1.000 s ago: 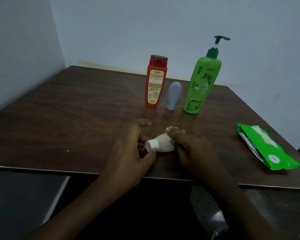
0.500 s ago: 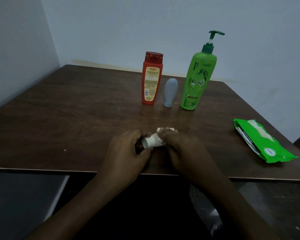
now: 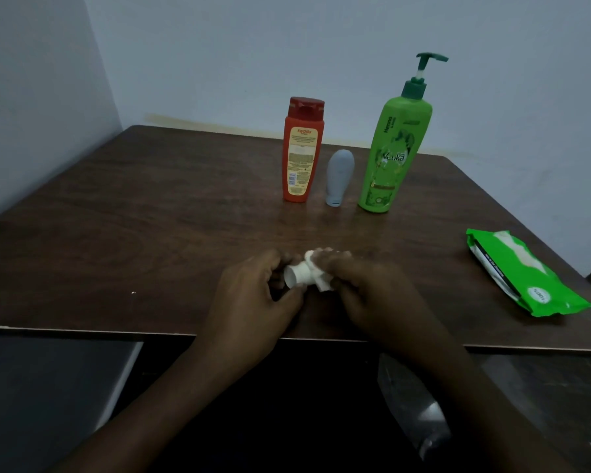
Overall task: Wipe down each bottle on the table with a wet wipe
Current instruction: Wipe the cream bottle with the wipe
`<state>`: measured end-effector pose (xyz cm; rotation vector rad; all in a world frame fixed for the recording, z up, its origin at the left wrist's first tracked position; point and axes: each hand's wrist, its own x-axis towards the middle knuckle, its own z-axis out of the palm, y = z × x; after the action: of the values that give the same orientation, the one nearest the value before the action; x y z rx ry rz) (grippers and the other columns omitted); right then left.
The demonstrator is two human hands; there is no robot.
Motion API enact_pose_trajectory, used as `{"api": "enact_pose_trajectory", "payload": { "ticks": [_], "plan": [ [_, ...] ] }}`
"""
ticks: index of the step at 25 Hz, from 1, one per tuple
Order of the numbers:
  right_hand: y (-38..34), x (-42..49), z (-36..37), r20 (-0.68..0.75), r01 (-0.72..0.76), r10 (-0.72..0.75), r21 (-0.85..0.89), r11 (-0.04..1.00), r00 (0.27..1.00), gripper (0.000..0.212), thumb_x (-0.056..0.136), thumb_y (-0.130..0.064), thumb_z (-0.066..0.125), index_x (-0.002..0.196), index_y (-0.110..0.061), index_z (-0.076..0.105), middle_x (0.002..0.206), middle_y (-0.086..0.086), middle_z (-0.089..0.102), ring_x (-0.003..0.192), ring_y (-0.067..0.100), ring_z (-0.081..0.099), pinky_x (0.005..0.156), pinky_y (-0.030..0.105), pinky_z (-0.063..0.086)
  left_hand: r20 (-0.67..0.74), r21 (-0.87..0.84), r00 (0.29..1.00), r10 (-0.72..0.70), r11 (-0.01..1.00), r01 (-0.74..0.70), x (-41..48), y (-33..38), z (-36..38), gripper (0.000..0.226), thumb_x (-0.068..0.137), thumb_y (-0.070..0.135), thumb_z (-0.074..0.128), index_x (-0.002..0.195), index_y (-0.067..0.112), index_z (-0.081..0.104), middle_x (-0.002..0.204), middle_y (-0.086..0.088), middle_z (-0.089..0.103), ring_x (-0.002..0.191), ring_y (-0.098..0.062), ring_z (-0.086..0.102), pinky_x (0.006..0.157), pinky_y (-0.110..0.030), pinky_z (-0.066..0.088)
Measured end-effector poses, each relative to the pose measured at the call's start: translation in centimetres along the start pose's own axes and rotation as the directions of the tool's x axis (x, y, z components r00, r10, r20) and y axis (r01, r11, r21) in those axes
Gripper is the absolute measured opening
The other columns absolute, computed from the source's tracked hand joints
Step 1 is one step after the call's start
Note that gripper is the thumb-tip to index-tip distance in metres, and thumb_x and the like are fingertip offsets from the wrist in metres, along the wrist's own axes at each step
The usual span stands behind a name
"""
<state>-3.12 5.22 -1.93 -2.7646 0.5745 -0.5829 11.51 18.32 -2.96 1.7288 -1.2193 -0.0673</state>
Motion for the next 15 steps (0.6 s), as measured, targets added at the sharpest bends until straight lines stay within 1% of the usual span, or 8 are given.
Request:
{"api": "enact_pose_trajectory", "payload": {
  "ticks": [3,5,7,8,11,12,13,15],
  "plan": [
    [2.2,0.7,-1.4,-0.078,-0.184,0.177,-0.098,0.978,0.981,0.033,0.093,-0.021,0.057,0.125,-0.022,0.067,0.119,0.001,0.072,0.107,0.022,0.067,0.089,0.034,0.052,-0.001,-0.009,1.000,-0.013,1.000,0.013,-0.2,-0.1,0.0,0.028,0.080,0.015,0.081,0.106,0.023,0.073,0.093,0.021,0.071,0.095,0.010,0.064,0.072,0.000,0.044],
    [0.4,-0.1,-0.3,-0.074,-0.131,0.124,-0.097,0.987,0.990,0.038,0.092,-0.018,0.056,0.129,-0.023,0.064,0.124,0.001,0.070,0.110,0.020,0.066,0.094,0.032,0.052,0.011,-0.004,1.000,-0.013,1.000,0.013,-0.2,0.1,0.0,0.029,0.079,0.015,0.081,0.105,0.025,0.072,0.092,0.021,0.071,0.093,0.009,0.064,0.072,-0.001,0.045],
    [-1.8,-0.6,0.3,-0.024,0.020,-0.019,0.040,0.999,1.000,0.039,0.092,-0.013,0.057,0.129,-0.023,0.064,0.125,-0.003,0.069,0.111,0.010,0.065,0.096,0.024,0.051,0.028,-0.016,0.999,-0.019,1.000,0.020,-0.1,0.1,0.0,0.024,0.079,0.016,0.081,0.100,0.024,0.071,0.090,0.018,0.072,0.087,0.006,0.066,0.070,-0.007,0.049],
    [-2.0,-0.4,-0.2,-0.015,0.040,-0.038,0.138,0.990,0.999,0.034,0.094,-0.013,0.057,0.125,-0.023,0.067,0.119,-0.006,0.072,0.106,0.006,0.066,0.091,0.021,0.052,0.033,-0.027,0.999,-0.016,1.000,0.016,-0.1,0.1,0.0,0.023,0.080,0.016,0.081,0.099,0.024,0.071,0.090,0.017,0.073,0.085,0.006,0.067,0.070,-0.008,0.049],
    [0.4,0.3,-3.2,-0.160,-0.053,0.114,0.342,0.938,0.980,0.021,0.098,-0.016,0.057,0.110,-0.022,0.074,0.100,-0.012,0.074,0.090,0.001,0.067,0.080,0.024,0.053,0.010,-0.015,1.000,0.018,1.000,-0.017,-0.3,0.2,-0.3,0.021,0.083,0.019,0.078,0.103,0.026,0.072,0.090,0.015,0.072,0.083,0.001,0.066,0.068,-0.011,0.048],
    [1.5,0.4,-4.1,-0.221,-0.119,0.195,0.317,0.941,0.956,0.020,0.098,-0.017,0.057,0.108,-0.022,0.074,0.099,-0.011,0.074,0.089,0.003,0.067,0.079,0.027,0.052,-0.003,-0.014,1.000,0.025,1.000,-0.025,-0.3,0.2,-0.5,0.022,0.085,0.019,0.076,0.105,0.027,0.073,0.092,0.015,0.071,0.085,0.000,0.066,0.070,-0.013,0.049],
    [2.5,0.4,-4.6,-0.258,-0.207,0.257,0.206,0.957,0.931,0.019,0.098,-0.019,0.057,0.106,-0.022,0.073,0.095,-0.010,0.074,0.085,0.005,0.065,0.074,0.027,0.049,-0.014,-0.016,0.999,0.035,0.999,-0.036,-0.2,0.2,-0.5,0.023,0.086,0.018,0.075,0.107,0.027,0.073,0.097,0.016,0.070,0.089,0.001,0.065,0.073,-0.012,0.049],
    [3.1,0.4,-3.7,-0.218,-0.366,0.341,-0.086,0.927,0.914,0.015,0.098,-0.023,0.055,0.096,-0.023,0.070,0.082,-0.005,0.067,0.075,0.013,0.060,0.063,0.028,0.037,-0.019,-0.023,0.999,0.049,0.998,-0.050,0.1,0.0,-0.4,0.025,0.087,0.019,0.075,0.111,0.027,0.074,0.105,0.018,0.069,0.098,0.004,0.064,0.081,-0.009,0.049]
  ]
}}
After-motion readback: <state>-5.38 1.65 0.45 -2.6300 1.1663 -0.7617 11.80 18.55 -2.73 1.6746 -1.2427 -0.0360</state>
